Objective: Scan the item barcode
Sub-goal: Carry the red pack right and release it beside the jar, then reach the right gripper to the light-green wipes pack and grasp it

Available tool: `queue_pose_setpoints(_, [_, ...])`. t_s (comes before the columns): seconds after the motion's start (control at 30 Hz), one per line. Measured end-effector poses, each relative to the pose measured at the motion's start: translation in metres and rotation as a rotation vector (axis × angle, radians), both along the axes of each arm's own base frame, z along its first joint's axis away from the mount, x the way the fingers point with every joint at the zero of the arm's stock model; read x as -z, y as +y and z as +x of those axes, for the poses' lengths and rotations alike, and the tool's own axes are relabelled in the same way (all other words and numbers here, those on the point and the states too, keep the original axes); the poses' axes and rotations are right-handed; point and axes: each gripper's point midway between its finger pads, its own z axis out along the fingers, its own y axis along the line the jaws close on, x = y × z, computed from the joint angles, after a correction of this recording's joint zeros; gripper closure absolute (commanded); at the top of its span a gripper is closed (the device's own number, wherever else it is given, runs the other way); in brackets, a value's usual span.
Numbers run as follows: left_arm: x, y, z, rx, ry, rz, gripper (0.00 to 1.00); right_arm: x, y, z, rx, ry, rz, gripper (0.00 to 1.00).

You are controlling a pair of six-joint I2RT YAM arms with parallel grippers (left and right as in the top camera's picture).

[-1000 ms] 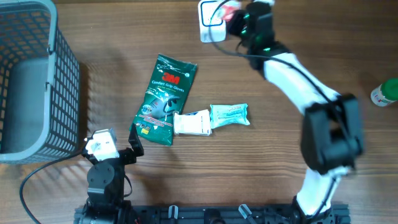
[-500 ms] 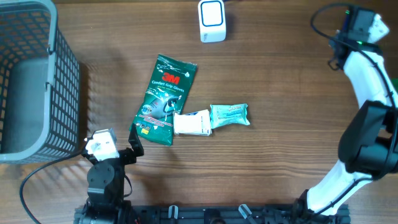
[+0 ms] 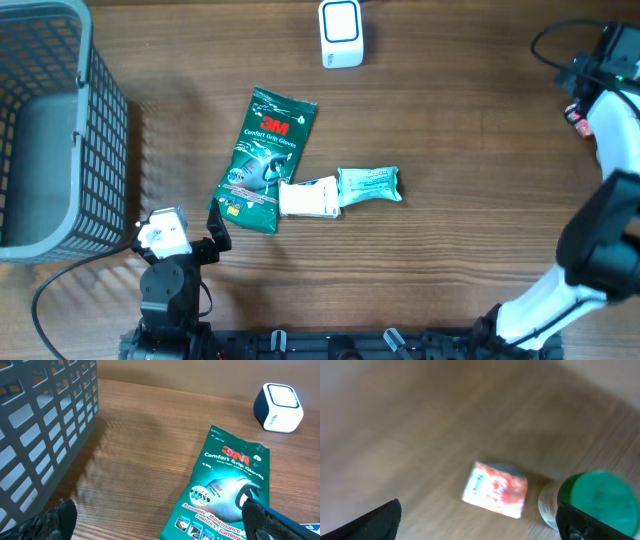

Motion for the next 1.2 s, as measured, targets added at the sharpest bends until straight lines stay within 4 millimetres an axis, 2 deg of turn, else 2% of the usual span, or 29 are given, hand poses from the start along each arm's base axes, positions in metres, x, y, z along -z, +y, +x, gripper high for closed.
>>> queue_pose_setpoints(0.1, [0.000, 0.000, 0.000, 0.000, 0.000, 0.000, 0.00, -0.049, 0.042, 0.005, -0.140, -0.111, 0.068, 0.00])
queue_pose_setpoints(0.13, [0.000, 0.000, 0.000, 0.000, 0.000, 0.000, 0.00, -0.060, 0.058, 0.006, -0.189, -0.138, 0.107, 0.00])
queue_pose_setpoints(0.17, [0.000, 0.000, 0.000, 0.000, 0.000, 0.000, 0.00, -0.074, 0.087, 0.005, -0.272, -0.172, 0.175, 0.00])
queue_pose_setpoints(0.2, [0.000, 0.000, 0.000, 0.000, 0.000, 0.000, 0.00, -0.079, 0.101, 0.005, -0.311, -0.184, 0.208, 0.00])
queue_pose_setpoints(0.23, [0.000, 0.000, 0.000, 0.000, 0.000, 0.000, 0.00, -0.081, 0.123, 0.003, -0.373, -0.183, 0.270, 0.00])
queue_pose_setpoints(0.33, [0.000, 0.000, 0.000, 0.000, 0.000, 0.000, 0.00, -0.061, 0.206, -0.018, -0.555, -0.066, 0.503, 0.00])
queue_pose_setpoints(0.37, [0.000, 0.000, 0.000, 0.000, 0.000, 0.000, 0.00, -0.055, 0.227, -0.027, -0.590, -0.018, 0.551, 0.00])
queue_pose_setpoints(0.53, [0.000, 0.000, 0.000, 0.000, 0.000, 0.000, 0.00, -0.039, 0.322, -0.069, -0.767, 0.173, 0.671, 0.00])
queue_pose_setpoints(0.6, [0.000, 0.000, 0.000, 0.000, 0.000, 0.000, 0.00, -0.037, 0.345, -0.078, -0.820, 0.204, 0.667, 0.00])
queue_pose_setpoints(0.73, [0.000, 0.000, 0.000, 0.000, 0.000, 0.000, 0.00, -0.020, 0.380, -0.094, -0.884, 0.261, 0.642, 0.00])
queue_pose_setpoints(0.83, [0.000, 0.000, 0.000, 0.000, 0.000, 0.000, 0.00, -0.003, 0.390, -0.102, -0.869, 0.286, 0.657, 0.00])
queue_pose_setpoints(0.97, [0.000, 0.000, 0.000, 0.000, 0.000, 0.000, 0.00, 0.031, 0.391, -0.118, -0.815, 0.342, 0.683, 0.00])
queue_pose_setpoints(1.1, [0.000, 0.000, 0.000, 0.000, 0.000, 0.000, 0.00, 0.052, 0.388, -0.124, -0.793, 0.354, 0.689, 0.00])
queue_pose_setpoints(1.2, [0.000, 0.000, 0.000, 0.000, 0.000, 0.000, 0.00, 0.059, 0.388, -0.126, -0.790, 0.360, 0.690, 0.00])
